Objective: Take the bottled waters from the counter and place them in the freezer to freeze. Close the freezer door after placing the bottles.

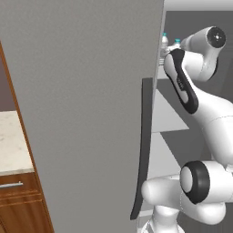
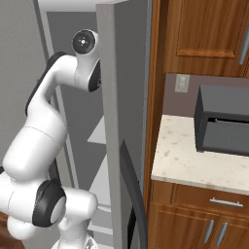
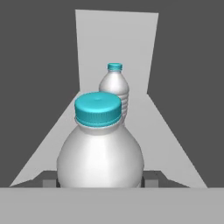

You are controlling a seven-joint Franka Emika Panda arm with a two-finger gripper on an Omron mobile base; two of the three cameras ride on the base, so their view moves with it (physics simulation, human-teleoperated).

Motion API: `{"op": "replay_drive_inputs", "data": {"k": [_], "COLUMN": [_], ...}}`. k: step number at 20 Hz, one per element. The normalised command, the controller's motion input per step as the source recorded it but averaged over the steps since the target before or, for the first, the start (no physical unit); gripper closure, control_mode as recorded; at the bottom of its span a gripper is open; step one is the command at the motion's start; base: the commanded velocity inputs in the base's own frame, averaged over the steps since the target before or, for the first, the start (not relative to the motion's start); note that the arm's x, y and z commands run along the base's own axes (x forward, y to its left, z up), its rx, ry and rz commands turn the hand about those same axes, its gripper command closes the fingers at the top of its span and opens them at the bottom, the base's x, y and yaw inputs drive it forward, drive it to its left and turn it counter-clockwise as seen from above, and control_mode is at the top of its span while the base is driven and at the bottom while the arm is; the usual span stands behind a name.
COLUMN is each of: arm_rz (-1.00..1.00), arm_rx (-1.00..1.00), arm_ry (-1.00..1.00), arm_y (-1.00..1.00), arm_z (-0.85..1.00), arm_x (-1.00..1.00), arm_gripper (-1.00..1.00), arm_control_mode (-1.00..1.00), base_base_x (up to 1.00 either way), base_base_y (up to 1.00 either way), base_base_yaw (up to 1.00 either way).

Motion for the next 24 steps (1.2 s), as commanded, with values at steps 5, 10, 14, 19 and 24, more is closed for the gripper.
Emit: {"op": "replay_drive_inputs", "data": {"k": [5, 10, 14, 19, 24], "arm_rz": [0.0, 0.0, 0.0, 0.0, 0.0], "arm_rx": [0.0, 0.0, 0.0, 0.0, 0.0], "arm_ry": [0.0, 0.0, 0.0, 0.0, -0.01], "arm_y": [-0.05, -0.01, 0.0, 0.0, 0.0], "arm_z": [-0.06, -0.2, -0.31, -0.22, -0.11], "arm_x": [0.18, 0.22, 0.23, 0.24, 0.41], "arm_gripper": [1.0, 1.0, 1.0, 1.0, 1.0], "arm_control_mode": [-1.0, -1.0, -1.0, -1.0, -1.0], "base_base_x": [0.0, 0.0, 0.0, 0.0, 0.0], "base_base_y": [0.0, 0.0, 0.0, 0.0, 0.0], "base_base_yaw": [0.0, 0.0, 0.0, 0.0, 0.0]}}
